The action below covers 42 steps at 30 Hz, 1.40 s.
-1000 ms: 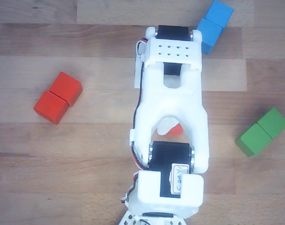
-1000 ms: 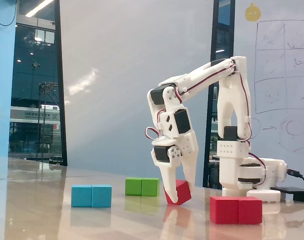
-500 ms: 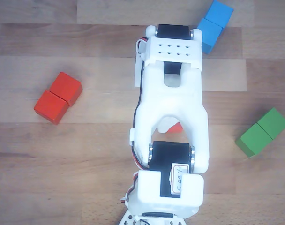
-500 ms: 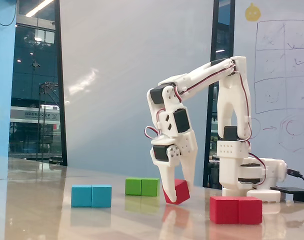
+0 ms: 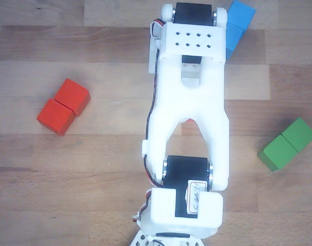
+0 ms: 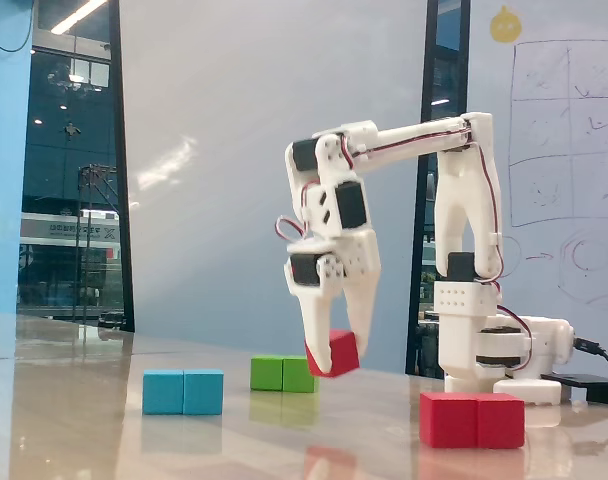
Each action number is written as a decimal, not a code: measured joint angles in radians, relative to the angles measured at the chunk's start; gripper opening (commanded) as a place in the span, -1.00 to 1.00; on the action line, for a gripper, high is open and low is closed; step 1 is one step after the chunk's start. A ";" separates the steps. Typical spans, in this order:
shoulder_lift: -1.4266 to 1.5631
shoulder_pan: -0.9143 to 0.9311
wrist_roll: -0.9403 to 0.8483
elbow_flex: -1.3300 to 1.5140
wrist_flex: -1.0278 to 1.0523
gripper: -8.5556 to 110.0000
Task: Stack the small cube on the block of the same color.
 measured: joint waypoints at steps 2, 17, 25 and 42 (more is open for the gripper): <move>0.020 0.000 0.000 -0.043 0.021 -0.83; 0.064 -0.160 -0.003 -0.347 0.091 -0.83; 0.064 -0.387 -0.003 -0.350 0.091 -0.83; 0.064 -0.759 -0.005 -0.350 0.087 -0.83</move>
